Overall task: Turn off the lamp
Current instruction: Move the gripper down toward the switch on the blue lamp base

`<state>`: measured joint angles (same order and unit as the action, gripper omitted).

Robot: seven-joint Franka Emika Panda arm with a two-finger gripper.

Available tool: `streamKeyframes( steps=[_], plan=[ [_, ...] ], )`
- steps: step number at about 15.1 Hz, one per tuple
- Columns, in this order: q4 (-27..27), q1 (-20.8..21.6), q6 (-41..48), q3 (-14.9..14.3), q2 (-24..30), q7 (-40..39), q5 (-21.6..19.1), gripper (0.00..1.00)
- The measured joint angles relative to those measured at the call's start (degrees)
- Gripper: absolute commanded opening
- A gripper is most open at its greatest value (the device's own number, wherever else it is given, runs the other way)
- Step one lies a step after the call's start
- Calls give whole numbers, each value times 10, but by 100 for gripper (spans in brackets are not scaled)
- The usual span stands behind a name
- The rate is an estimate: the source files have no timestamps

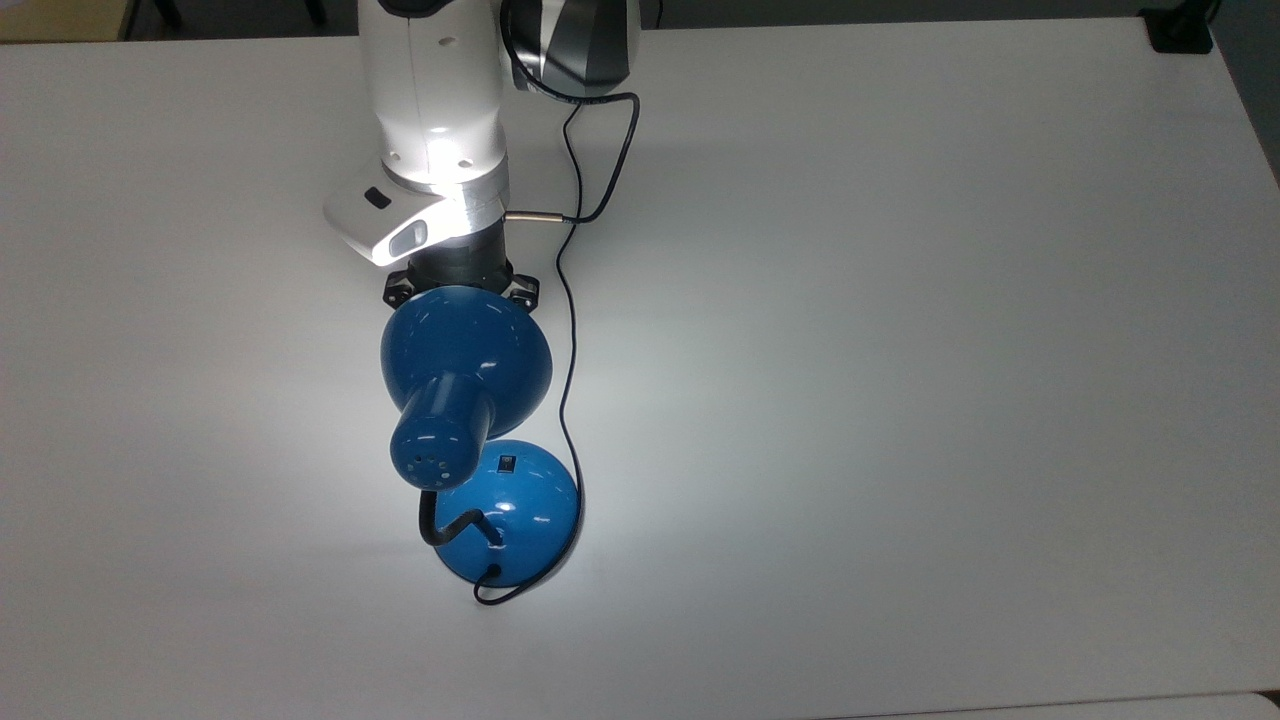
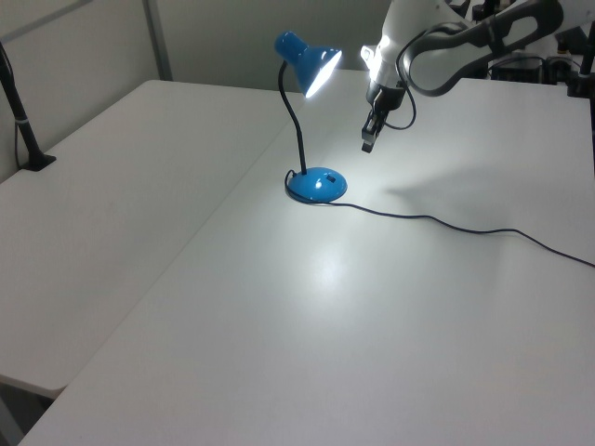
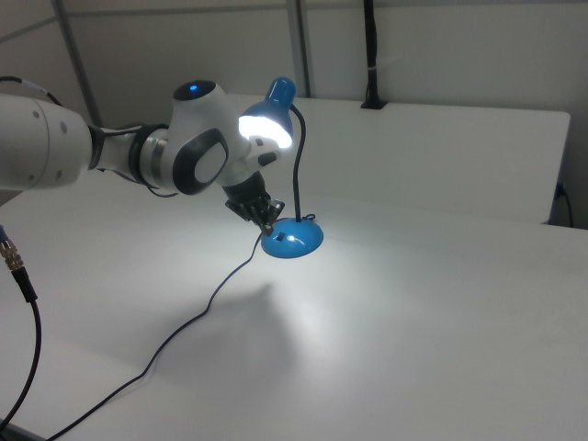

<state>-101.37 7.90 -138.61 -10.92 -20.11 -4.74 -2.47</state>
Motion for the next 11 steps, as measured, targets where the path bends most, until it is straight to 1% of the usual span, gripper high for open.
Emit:
streamKeyframes(
  steps=[3,11],
  plan=[
    [-15,5,-61,2,-15,10,0,0],
    [-14,18,-182,3,-75,44,-1,0]
  ],
)
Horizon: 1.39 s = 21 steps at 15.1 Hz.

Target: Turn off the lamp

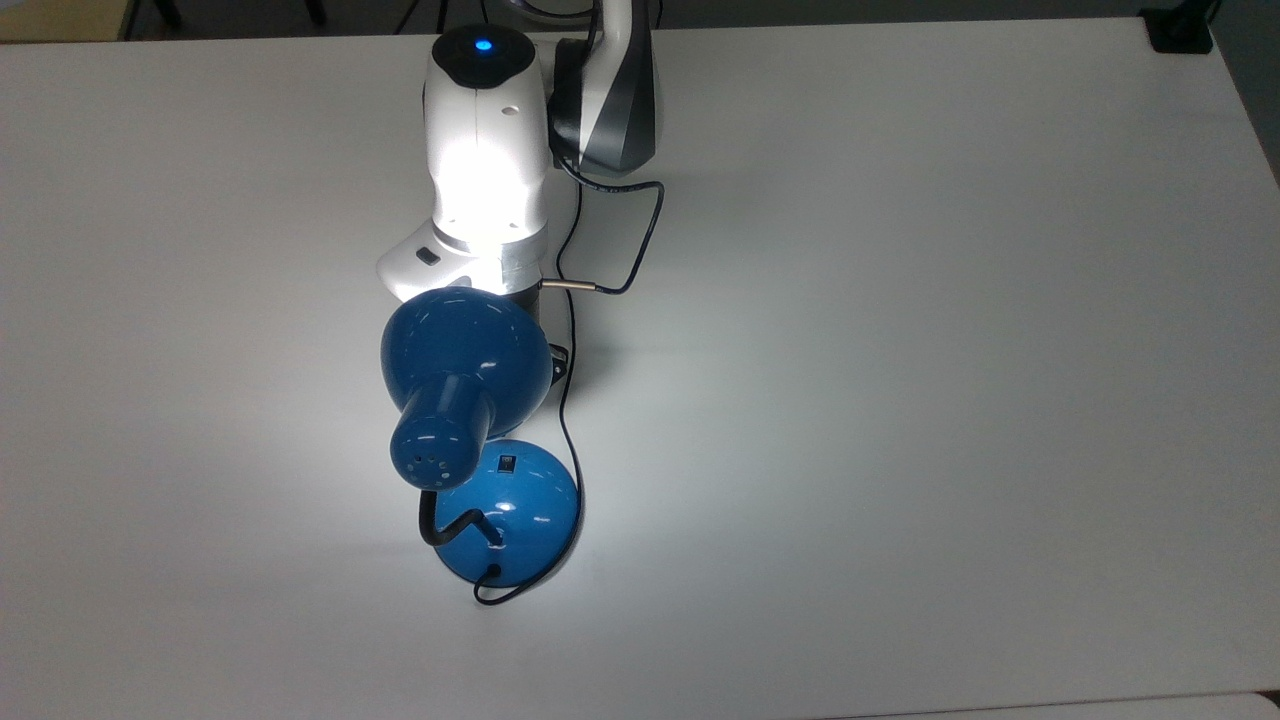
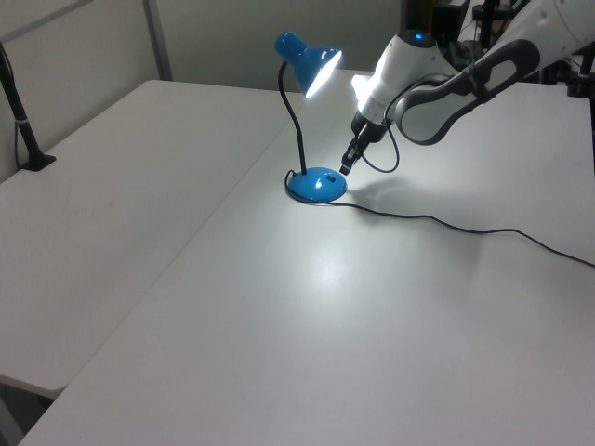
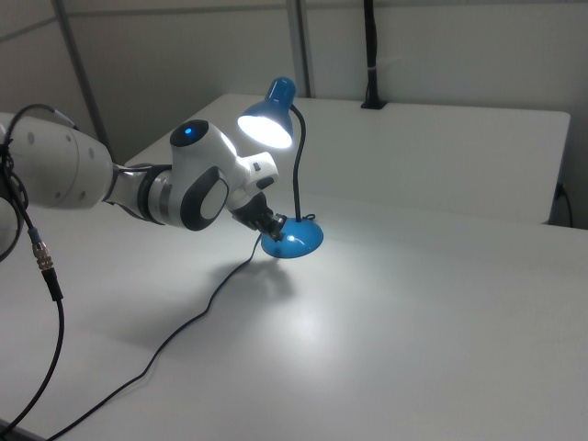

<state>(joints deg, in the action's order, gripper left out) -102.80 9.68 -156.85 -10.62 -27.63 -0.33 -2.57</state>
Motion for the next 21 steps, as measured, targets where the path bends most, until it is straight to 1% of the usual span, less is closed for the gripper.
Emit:
streamKeyframes(
  steps=[7,12,18,21],
  plan=[
    [31,5,-11,0,-27,10,0,0],
    [44,5,-12,0,-47,10,0,0],
    [43,8,-12,-1,-47,10,1,0],
    [24,11,-10,0,-33,10,1,0]
  ],
)
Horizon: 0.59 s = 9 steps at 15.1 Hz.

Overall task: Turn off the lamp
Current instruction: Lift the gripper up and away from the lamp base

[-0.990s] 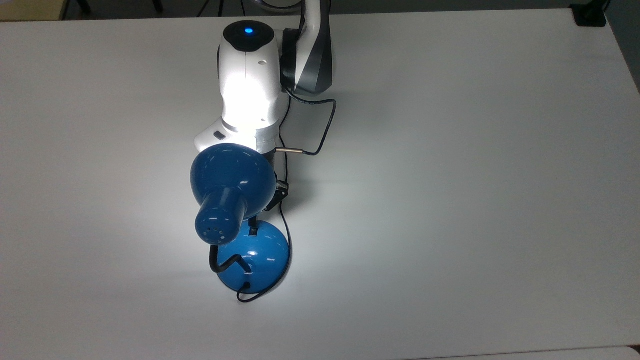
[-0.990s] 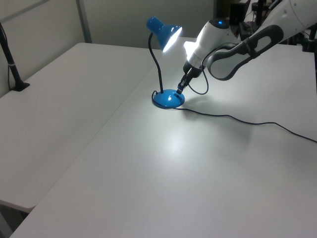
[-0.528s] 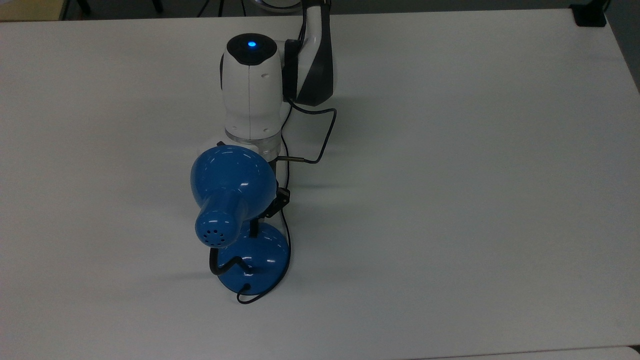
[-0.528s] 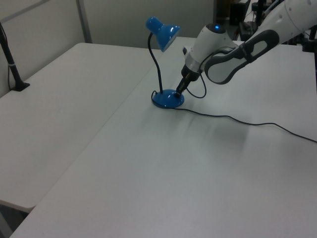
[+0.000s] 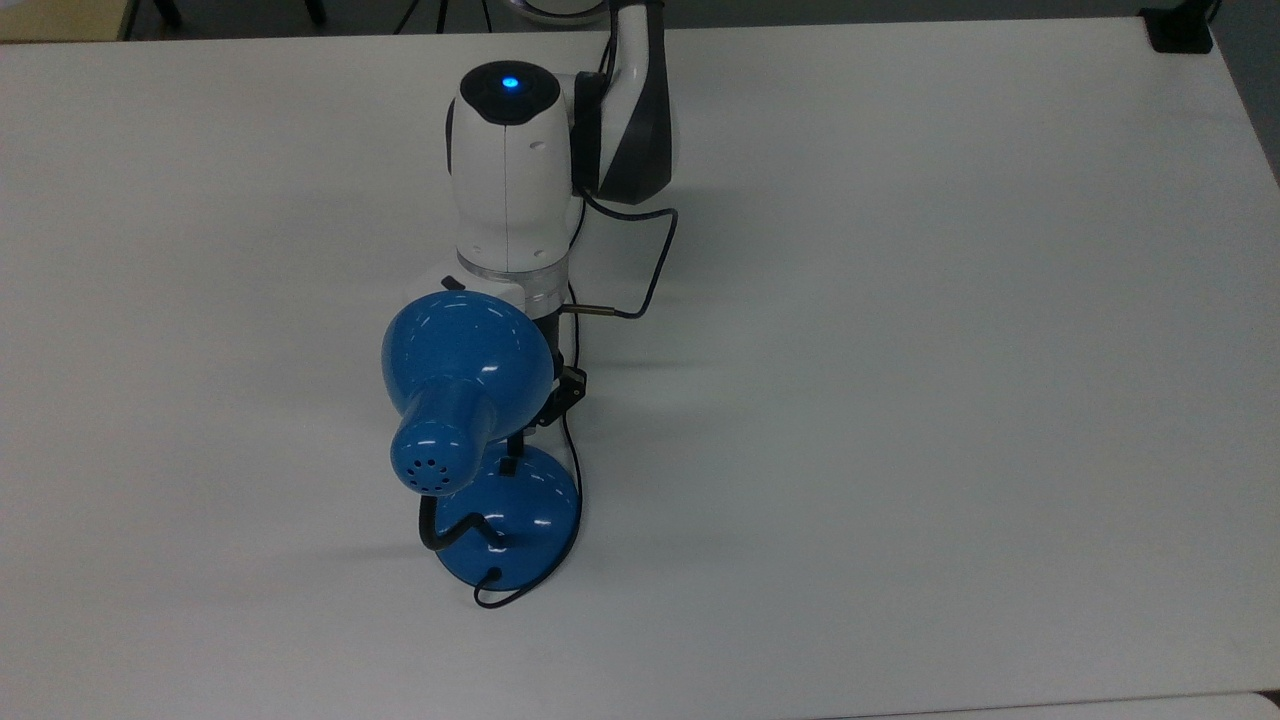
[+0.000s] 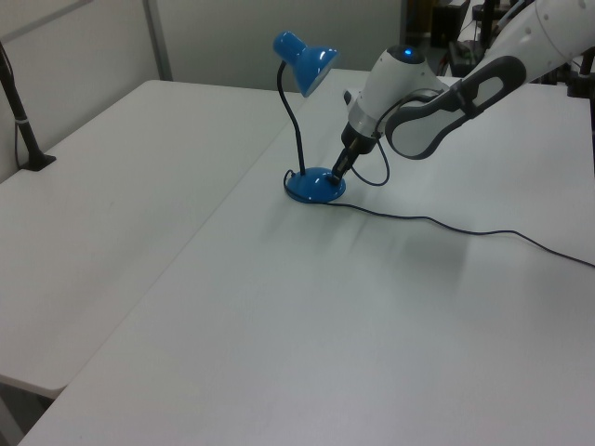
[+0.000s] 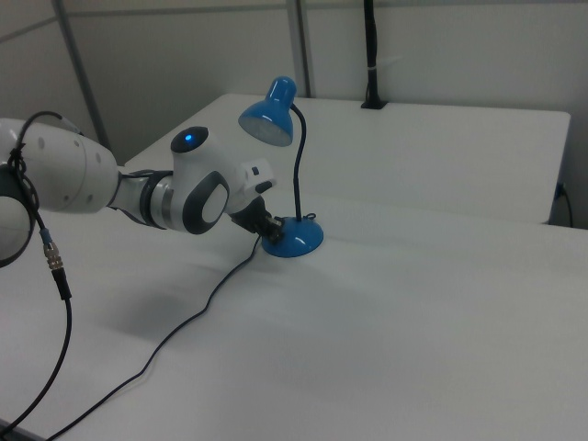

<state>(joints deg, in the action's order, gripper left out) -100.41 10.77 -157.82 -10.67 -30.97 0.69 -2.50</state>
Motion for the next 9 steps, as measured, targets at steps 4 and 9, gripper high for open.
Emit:
streamKeyframes(
  steps=[4,9],
  plan=[
    [-26,0,127,-1,70,0,0,2],
    [-28,-1,368,-15,199,0,0,80]
  ],
)
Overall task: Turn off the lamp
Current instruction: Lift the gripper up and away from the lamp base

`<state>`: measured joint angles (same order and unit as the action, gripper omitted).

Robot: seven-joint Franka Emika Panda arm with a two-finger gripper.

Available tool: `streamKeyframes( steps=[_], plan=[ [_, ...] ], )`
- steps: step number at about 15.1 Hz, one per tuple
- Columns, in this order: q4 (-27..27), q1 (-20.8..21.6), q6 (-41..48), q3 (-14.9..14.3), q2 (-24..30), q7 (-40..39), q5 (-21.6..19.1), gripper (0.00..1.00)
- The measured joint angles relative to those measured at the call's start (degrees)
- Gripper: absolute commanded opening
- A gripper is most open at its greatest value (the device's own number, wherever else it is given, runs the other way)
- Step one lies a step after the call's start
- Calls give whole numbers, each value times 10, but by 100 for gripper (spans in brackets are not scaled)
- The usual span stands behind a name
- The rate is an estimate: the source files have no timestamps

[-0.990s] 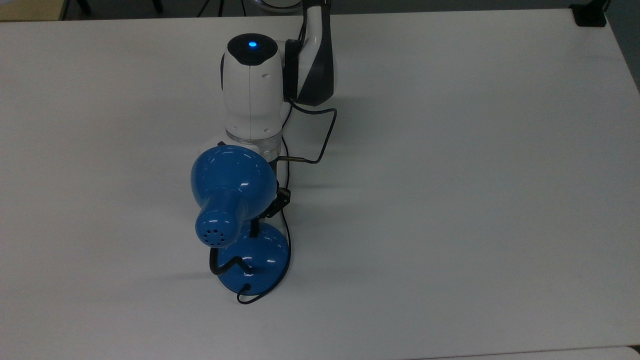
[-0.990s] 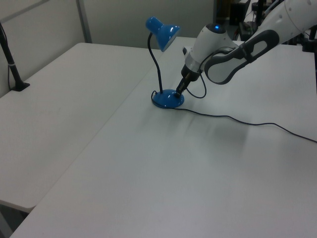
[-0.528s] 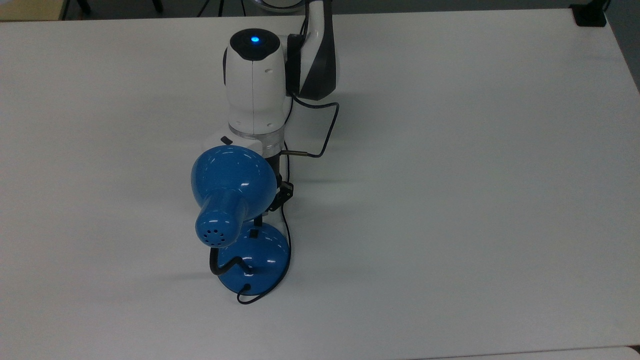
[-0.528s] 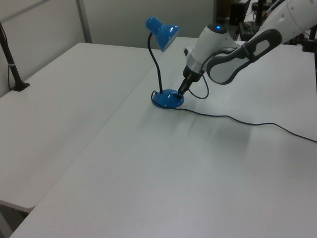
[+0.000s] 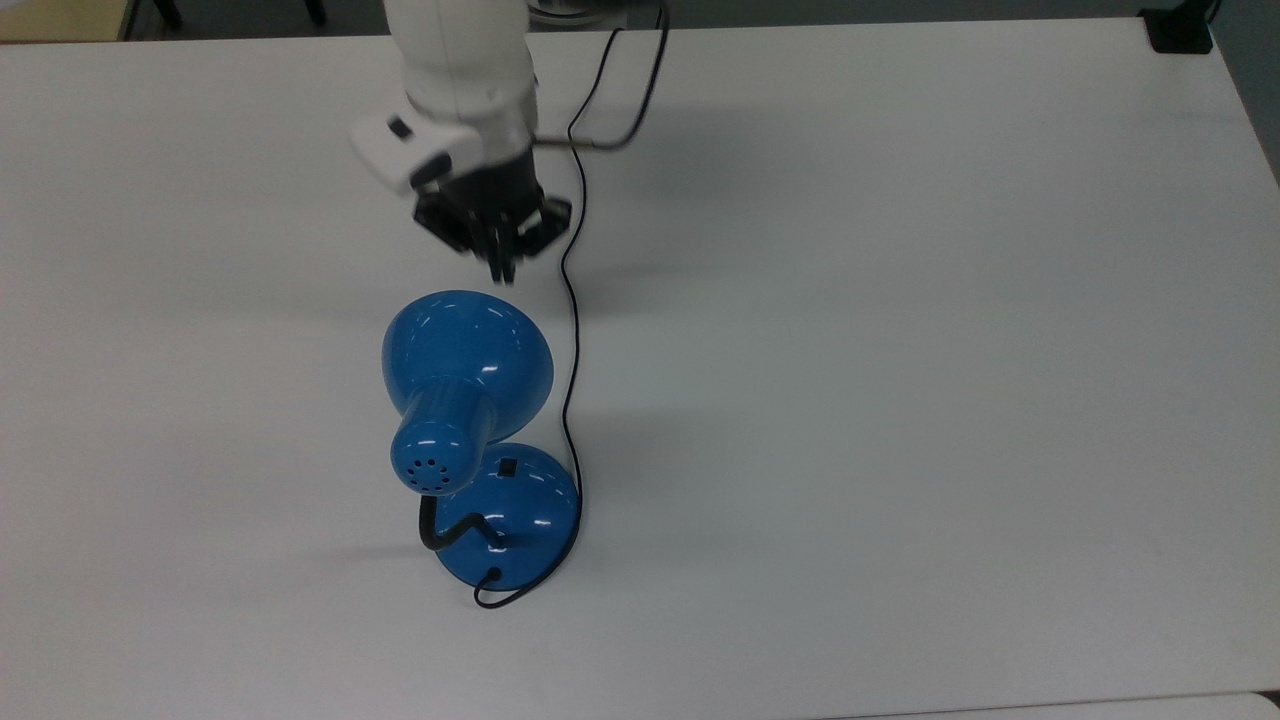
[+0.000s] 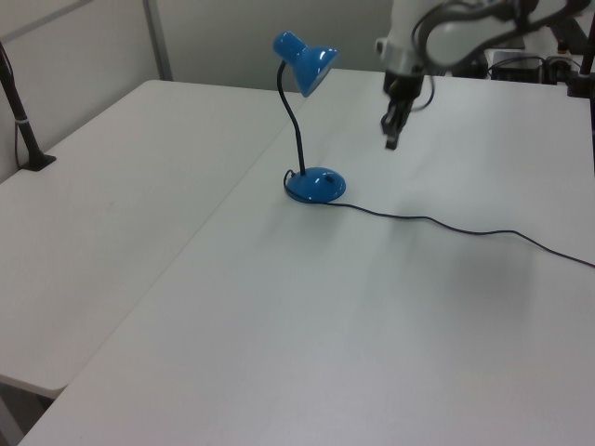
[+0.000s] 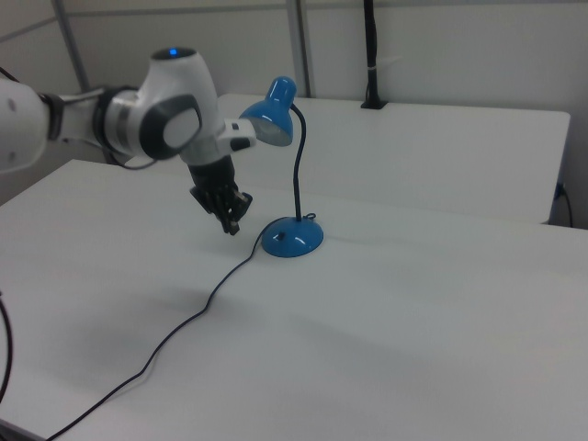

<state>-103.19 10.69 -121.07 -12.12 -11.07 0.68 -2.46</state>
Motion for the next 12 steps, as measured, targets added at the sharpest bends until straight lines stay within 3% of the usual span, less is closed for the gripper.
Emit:
streamKeyframes(
  steps=[1,6,12],
  plan=[
    [-1,-1,32,-4,20,0,1,100],
    [47,-2,222,-7,72,0,14,100],
    [100,-28,259,-2,74,0,15,100]
  ],
)
